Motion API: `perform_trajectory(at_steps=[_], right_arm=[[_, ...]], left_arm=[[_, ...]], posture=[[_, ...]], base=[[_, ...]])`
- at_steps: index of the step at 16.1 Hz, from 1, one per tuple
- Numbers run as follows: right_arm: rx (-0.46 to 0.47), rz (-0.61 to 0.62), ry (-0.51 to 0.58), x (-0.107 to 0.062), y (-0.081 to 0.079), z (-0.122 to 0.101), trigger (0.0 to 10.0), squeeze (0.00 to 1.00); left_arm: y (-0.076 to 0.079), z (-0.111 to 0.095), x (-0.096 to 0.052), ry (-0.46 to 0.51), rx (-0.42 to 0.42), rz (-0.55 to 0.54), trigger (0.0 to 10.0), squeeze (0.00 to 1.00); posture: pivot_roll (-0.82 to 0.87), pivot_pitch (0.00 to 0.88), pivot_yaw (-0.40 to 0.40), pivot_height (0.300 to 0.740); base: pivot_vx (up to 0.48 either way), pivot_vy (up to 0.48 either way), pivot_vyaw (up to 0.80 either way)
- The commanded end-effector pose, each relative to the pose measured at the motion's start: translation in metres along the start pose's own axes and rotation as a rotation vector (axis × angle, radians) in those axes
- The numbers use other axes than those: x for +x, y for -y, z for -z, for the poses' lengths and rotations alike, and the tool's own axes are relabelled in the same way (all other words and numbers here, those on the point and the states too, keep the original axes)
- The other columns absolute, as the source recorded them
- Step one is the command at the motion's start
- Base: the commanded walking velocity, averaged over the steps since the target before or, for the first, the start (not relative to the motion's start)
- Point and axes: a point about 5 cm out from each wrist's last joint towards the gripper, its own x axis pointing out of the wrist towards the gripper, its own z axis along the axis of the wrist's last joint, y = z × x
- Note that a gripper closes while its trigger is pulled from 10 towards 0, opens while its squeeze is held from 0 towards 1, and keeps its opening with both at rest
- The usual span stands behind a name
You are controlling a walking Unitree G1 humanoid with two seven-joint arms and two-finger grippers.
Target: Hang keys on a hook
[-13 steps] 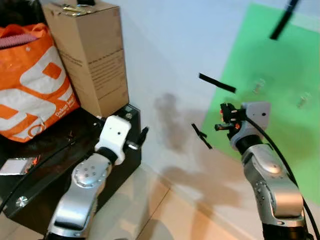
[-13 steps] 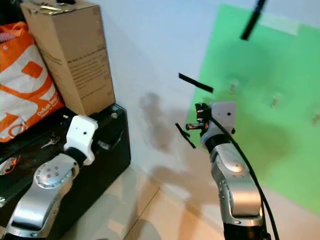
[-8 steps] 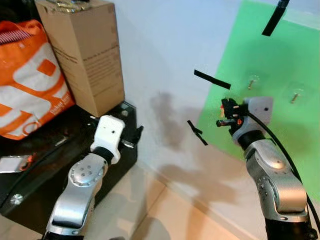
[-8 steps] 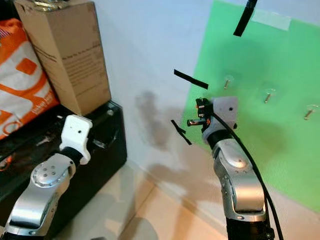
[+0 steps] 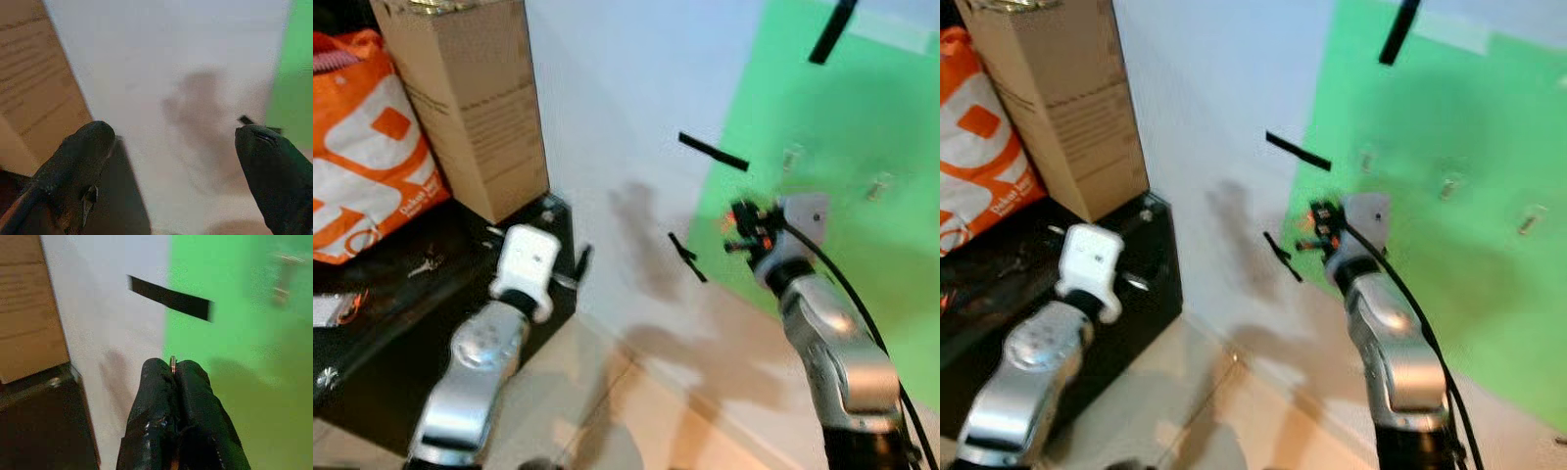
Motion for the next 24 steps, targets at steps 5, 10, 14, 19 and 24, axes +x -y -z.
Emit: perform_trajectory(at_steps=[5,10,14,19,24], right_arm=[[-0.008,0.024,0.023,-0.0076,0.0008,-0.0048,10.0,0.0],[-0.014,0.079,0.019,-0.0053,0.0032,-0.0038,10.0,0.0],[0.001,0.119,0.017,-0.0068,0.0051,-0.0021,10.0,0.0],[0.005,0.109,0.033,-0.0091,0.0032,-0.004,10.0,0.0],[0.003,0.092,0.046,-0.008,0.006,-0.008,10.0,0.0]], left_arm=[[0.0003,0.0,0.0015,0.011,-0.012,-0.023,10.0,0.53],[-0.0005,-0.0041,0.002,0.029,-0.024,-0.019,10.0,0.56],[-0.0019,-0.0064,0.003,0.035,-0.021,-0.002,10.0,0.56],[-0.002,-0.0067,0.0062,0.035,-0.011,0.023,10.0,0.55],[0.004,-0.0057,0.0045,0.033,0.006,0.093,10.0,0.51]], posture=[[-0.02,0.0,-0.031,0.74],[-0.01,0.0,-0.039,0.74],[-0.01,0.0,-0.017,0.74],[-0.02,0.0,-0.004,0.74],[-0.01,0.0,-0.006,0.74]], base=[[0.0,0.0,0.0],[0.055,0.0,0.0],[0.302,0.0,0.0],[0.31,0.0,0.0],[0.0,0.0,0.0]])
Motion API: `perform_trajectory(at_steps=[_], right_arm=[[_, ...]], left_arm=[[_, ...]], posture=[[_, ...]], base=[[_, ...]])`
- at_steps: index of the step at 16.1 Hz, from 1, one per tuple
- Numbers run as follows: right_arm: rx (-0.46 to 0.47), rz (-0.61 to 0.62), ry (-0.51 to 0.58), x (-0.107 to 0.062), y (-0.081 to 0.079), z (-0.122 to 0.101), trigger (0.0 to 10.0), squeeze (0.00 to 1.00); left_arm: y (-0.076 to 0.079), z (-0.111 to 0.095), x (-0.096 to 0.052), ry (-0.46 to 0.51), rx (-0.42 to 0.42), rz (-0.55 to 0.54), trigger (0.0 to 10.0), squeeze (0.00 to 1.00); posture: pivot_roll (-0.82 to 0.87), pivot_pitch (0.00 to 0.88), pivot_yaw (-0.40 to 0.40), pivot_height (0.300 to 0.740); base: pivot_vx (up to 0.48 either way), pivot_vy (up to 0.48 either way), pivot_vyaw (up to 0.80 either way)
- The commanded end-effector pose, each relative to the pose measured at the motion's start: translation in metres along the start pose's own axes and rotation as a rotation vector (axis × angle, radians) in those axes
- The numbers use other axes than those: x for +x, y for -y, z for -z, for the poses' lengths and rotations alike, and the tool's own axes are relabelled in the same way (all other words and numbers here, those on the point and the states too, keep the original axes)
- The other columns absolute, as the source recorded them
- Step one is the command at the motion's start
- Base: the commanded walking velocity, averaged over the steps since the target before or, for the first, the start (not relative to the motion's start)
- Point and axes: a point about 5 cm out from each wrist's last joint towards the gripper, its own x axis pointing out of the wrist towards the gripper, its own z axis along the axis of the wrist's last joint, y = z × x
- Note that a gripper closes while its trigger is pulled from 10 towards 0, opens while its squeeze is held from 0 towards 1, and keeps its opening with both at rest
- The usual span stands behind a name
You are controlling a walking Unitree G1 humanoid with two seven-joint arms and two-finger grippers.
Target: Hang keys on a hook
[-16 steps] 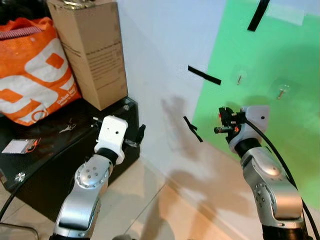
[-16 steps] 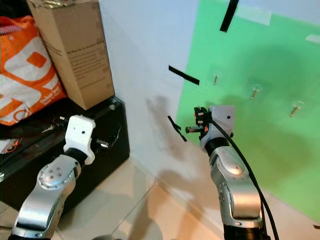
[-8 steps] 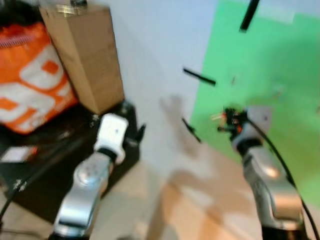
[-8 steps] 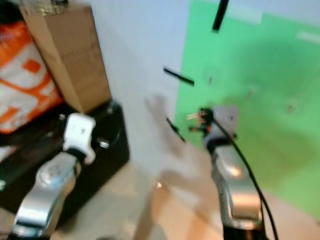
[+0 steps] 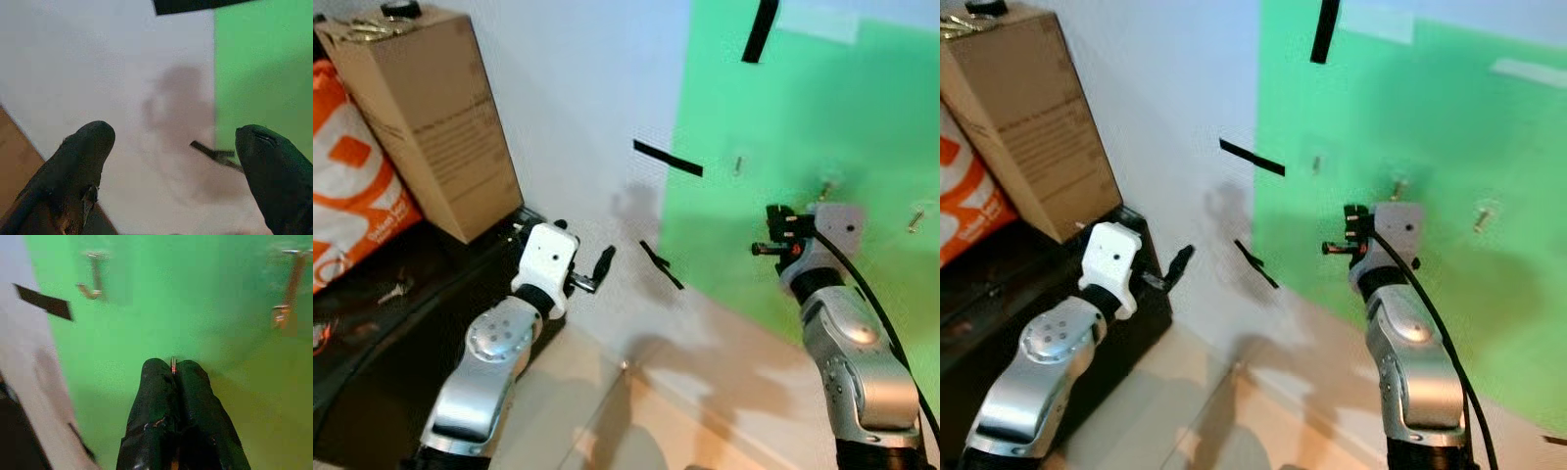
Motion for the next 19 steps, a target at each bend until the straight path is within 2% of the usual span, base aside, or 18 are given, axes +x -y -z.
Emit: perform_trajectory(at_steps=[1,8,11,15,19], right_arm=[[0.016,-0.04,0.024,0.002,-0.007,-0.005,10.0,0.0],[0.066,-0.139,0.051,0.006,-0.015,-0.015,10.0,0.0],[0.109,-0.172,0.06,0.02,-0.014,-0.023,10.0,0.0],[0.248,-0.258,0.062,0.039,-0.019,-0.039,10.0,0.0],[0.305,-0.246,0.059,0.056,-0.014,-0.049,10.0,0.0]], left_arm=[[-0.003,0.0,-0.003,0.002,0.012,0.008,10.0,0.51],[0.0,-0.002,-0.005,0.006,0.037,0.127,10.0,0.53],[0.004,-0.006,-0.006,0.011,0.051,0.179,10.0,0.53],[0.012,-0.019,-0.006,0.056,0.058,0.284,10.0,0.53],[0.016,-0.021,-0.01,0.045,0.07,0.367,10.0,0.53]], posture=[[-0.01,0.0,-0.007,0.74],[-0.01,0.0,-0.008,0.74],[0.0,0.0,-0.006,0.74],[0.02,0.0,-0.016,0.74],[0.03,0.0,-0.02,0.74]], base=[[0.0,0.0,0.0],[0.0,0.0,0.0],[0.0,0.0,0.0],[0.0,0.0,0.0],[0.0,0.0,0.0]])
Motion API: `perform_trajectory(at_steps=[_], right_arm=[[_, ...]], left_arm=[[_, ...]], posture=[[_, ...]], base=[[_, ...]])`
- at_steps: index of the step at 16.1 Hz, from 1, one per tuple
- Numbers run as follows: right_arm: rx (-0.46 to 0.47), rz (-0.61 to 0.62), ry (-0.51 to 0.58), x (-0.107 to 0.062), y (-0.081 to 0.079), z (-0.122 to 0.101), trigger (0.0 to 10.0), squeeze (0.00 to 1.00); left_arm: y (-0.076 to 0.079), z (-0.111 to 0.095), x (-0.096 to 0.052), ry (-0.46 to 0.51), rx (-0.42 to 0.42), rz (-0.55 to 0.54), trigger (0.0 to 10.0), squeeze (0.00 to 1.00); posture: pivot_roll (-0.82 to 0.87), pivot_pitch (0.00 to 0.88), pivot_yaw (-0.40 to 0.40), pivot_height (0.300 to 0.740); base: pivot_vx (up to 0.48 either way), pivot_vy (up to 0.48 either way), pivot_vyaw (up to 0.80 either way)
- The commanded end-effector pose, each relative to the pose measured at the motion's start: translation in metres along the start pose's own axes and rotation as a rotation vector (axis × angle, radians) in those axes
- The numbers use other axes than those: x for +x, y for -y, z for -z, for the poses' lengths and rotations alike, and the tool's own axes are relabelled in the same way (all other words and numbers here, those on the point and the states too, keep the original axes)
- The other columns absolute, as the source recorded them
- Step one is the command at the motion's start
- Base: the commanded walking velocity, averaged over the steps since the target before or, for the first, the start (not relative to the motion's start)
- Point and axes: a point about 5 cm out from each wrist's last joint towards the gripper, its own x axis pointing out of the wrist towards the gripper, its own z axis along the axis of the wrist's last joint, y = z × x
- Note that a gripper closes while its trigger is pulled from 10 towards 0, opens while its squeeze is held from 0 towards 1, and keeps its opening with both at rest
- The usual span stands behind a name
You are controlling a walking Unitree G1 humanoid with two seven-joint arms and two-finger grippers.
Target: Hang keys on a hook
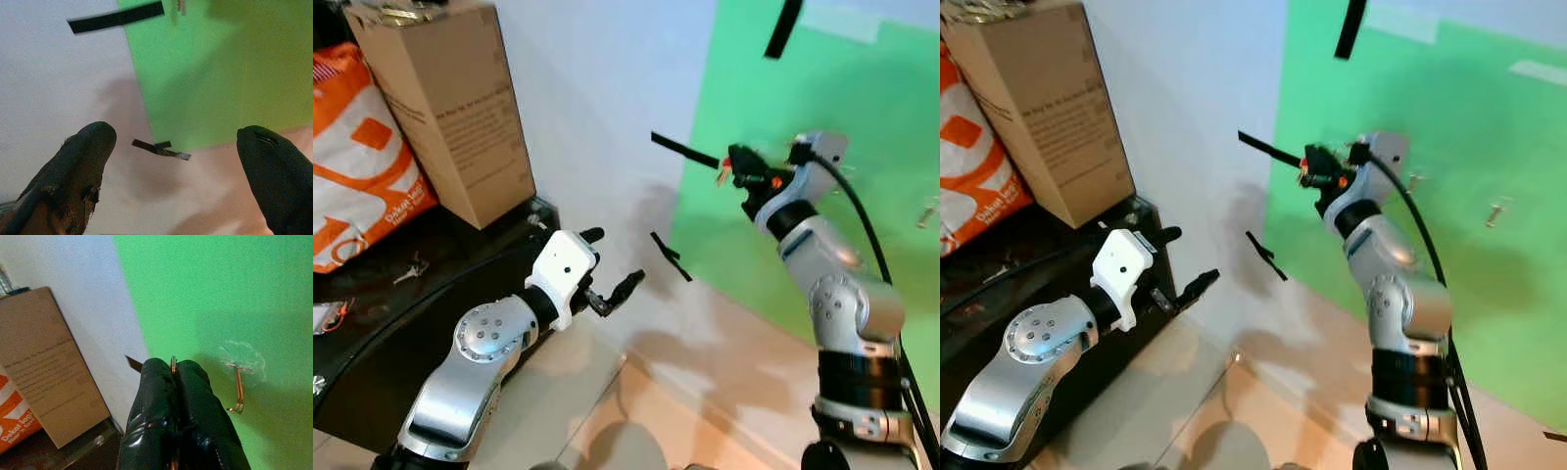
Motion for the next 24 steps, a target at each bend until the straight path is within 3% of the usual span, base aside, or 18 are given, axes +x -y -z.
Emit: perform_trajectory(at_steps=[1,4,10,16,24], right_arm=[[0.019,0.028,-0.009,0.003,0.005,-0.002,10.0,0.0],[0.04,0.082,-0.032,0.005,0.015,-0.001,10.0,0.0],[0.061,0.072,-0.024,-0.002,0.017,-0.004,10.0,0.0],[0.093,0.021,-0.041,-0.022,0.022,-0.009,10.0,0.0],[0.15,0.057,-0.042,-0.034,0.039,-0.013,10.0,0.0]], left_arm=[[0.001,-0.003,-0.001,0.002,0.007,0.016,10.0,0.53],[0.002,-0.002,-0.002,-0.005,0.005,0.02,10.0,0.53],[0.004,-0.001,-0.003,-0.01,0.002,0.03,10.0,0.53],[0.007,-0.002,-0.001,-0.009,-0.004,0.043,10.0,0.53],[0.008,-0.002,0.0,-0.011,-0.003,0.055,10.0,0.53]], posture=[[0.03,0.0,-0.022,0.74],[0.03,0.0,-0.028,0.74],[0.02,0.0,-0.021,0.74],[0.01,0.0,-0.024,0.74],[0.01,0.0,-0.023,0.74]], base=[[0.0,0.0,0.0],[0.0,0.0,0.0],[0.0,0.0,0.0],[0.0,0.0,0.0],[0.0,0.0,0.0]])
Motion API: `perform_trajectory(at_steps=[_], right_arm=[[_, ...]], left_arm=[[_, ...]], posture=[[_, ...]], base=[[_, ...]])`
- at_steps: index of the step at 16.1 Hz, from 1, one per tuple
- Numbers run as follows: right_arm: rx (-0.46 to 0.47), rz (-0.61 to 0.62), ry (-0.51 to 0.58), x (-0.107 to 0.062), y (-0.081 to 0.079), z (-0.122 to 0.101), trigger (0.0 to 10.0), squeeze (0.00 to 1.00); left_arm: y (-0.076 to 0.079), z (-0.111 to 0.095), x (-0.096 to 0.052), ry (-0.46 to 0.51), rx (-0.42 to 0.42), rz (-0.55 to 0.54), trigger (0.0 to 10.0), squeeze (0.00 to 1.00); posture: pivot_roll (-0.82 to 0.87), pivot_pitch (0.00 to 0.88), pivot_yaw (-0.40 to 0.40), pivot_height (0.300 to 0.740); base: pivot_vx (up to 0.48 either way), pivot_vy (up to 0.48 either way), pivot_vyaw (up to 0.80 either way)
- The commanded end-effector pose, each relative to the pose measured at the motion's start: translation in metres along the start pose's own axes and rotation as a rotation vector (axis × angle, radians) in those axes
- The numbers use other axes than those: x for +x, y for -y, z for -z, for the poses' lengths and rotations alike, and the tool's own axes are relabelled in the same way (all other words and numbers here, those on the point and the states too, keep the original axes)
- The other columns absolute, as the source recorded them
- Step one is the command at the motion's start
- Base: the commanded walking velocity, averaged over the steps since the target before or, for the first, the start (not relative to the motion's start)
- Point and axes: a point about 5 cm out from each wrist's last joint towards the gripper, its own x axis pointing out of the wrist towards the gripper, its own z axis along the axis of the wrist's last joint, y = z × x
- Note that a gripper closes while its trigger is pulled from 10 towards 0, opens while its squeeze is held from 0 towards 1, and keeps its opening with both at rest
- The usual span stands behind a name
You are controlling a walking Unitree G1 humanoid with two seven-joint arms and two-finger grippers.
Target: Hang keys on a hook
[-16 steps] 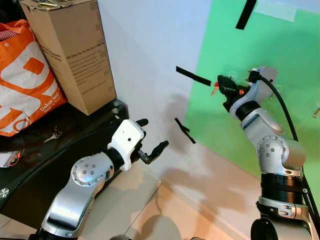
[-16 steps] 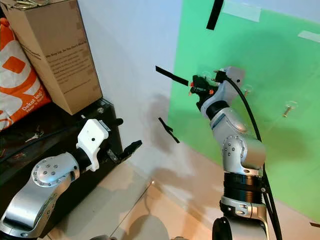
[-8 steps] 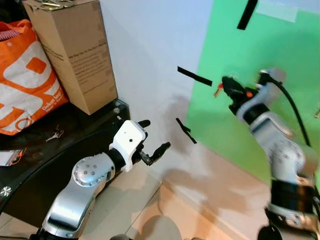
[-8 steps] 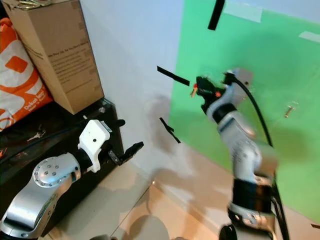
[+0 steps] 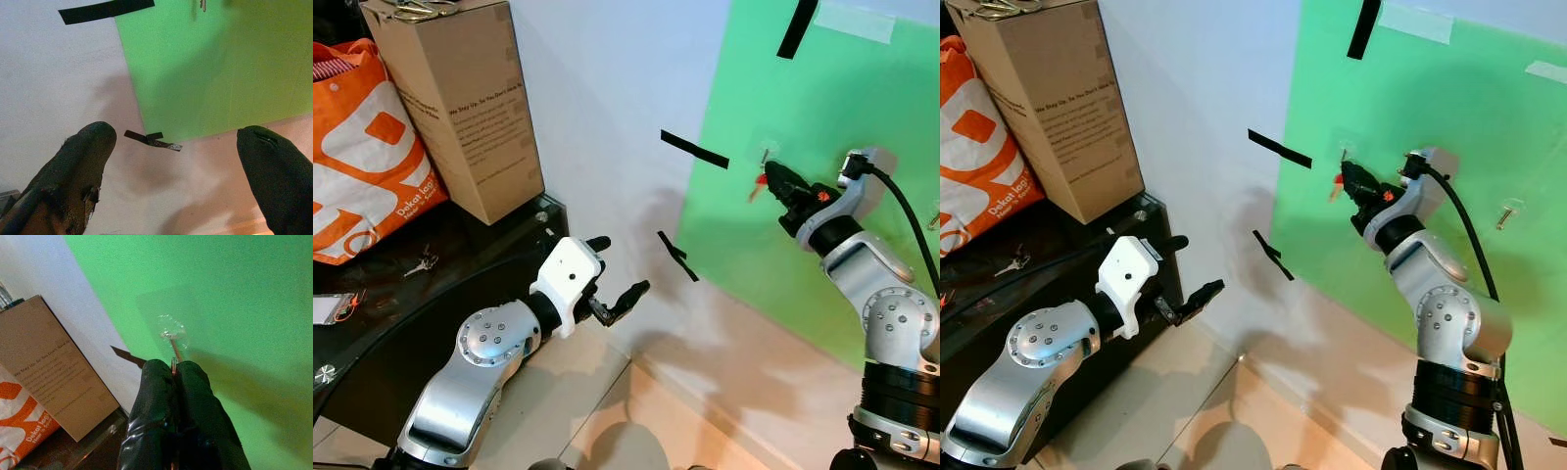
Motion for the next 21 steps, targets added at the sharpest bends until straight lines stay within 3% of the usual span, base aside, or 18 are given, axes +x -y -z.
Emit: perform_trajectory(at_steps=[1,9,21], right_arm=[[-0.006,-0.001,0.011,-0.004,0.002,-0.006,10.0,0.0],[0.014,-0.061,-0.019,0.002,-0.01,0.002,10.0,0.0],[0.056,-0.003,0.009,0.005,-0.002,-0.003,10.0,0.0]], left_arm=[[0.002,-0.003,0.0,0.005,0.007,0.013,10.0,0.53],[0.001,-0.003,0.0,0.003,0.013,0.015,10.0,0.53],[0.002,-0.003,0.0,0.004,0.016,0.028,10.0,0.53]], posture=[[0.0,0.0,-0.025,0.74],[0.01,0.0,-0.024,0.74],[0.01,0.0,-0.026,0.74]], base=[[0.0,0.0,0.0],[0.0,0.0,0.0],[0.0,0.0,0.0]])
